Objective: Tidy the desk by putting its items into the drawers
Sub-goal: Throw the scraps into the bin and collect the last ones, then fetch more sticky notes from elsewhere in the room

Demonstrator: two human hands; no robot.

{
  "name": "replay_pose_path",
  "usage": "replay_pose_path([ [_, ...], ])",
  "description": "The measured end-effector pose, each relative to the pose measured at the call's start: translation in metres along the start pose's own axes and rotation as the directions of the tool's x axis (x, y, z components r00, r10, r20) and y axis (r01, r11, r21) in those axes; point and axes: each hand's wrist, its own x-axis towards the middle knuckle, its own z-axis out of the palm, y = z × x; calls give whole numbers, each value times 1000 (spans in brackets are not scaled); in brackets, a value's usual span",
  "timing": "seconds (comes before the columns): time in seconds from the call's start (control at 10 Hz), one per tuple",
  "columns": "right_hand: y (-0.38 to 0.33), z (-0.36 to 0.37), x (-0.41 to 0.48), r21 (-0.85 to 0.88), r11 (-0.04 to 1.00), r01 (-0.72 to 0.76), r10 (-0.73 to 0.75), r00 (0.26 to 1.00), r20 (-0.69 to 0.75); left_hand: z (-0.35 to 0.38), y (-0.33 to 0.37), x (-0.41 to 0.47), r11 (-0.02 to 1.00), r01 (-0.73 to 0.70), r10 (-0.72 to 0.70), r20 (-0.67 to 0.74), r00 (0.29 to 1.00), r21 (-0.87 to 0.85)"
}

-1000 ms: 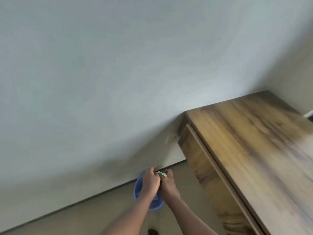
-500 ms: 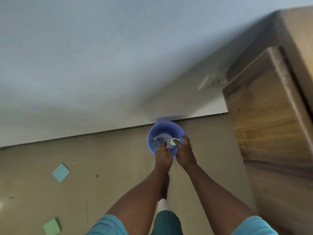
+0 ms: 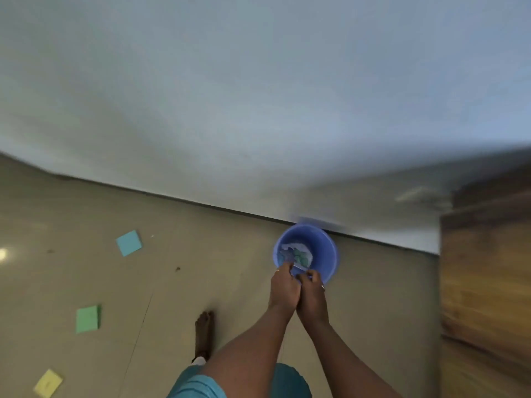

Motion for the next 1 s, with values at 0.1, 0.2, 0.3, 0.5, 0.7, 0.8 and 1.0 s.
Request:
replay_pose_path([
  [0.1, -44, 33, 9, -141, 984, 108, -90, 988, 126, -55, -21, 9, 984, 110, -126, -115, 985, -137],
  [0.2, -105, 64, 10, -107, 981, 161, -138, 971, 197, -120, -52, 18, 962, 152, -203, -220, 954, -229],
  [0.3, -175, 107, 4, -161, 944, 289, -242, 934, 262, -193, -100, 22, 925, 195, -293, -285, 913, -326],
  [0.5, -295, 210, -13, -178, 888, 424, -328, 855, 401, -316, -215, 21, 851, 304, -470, -364, 804, -428],
  [0.7, -381, 305, -10, -233, 801, 552, -355, 751, 557, -400, -329, 38, 740, 324, -605, -373, 704, -589],
  [0.8, -400, 362, 22, -311, 688, 656, -365, 683, 633, -421, -399, 68, 714, 346, -646, -383, 661, -608],
  [1.0, -399, 515, 143, -473, 514, 716, -291, 664, 689, -437, -583, 173, 762, 480, -647, -463, 606, -436],
])
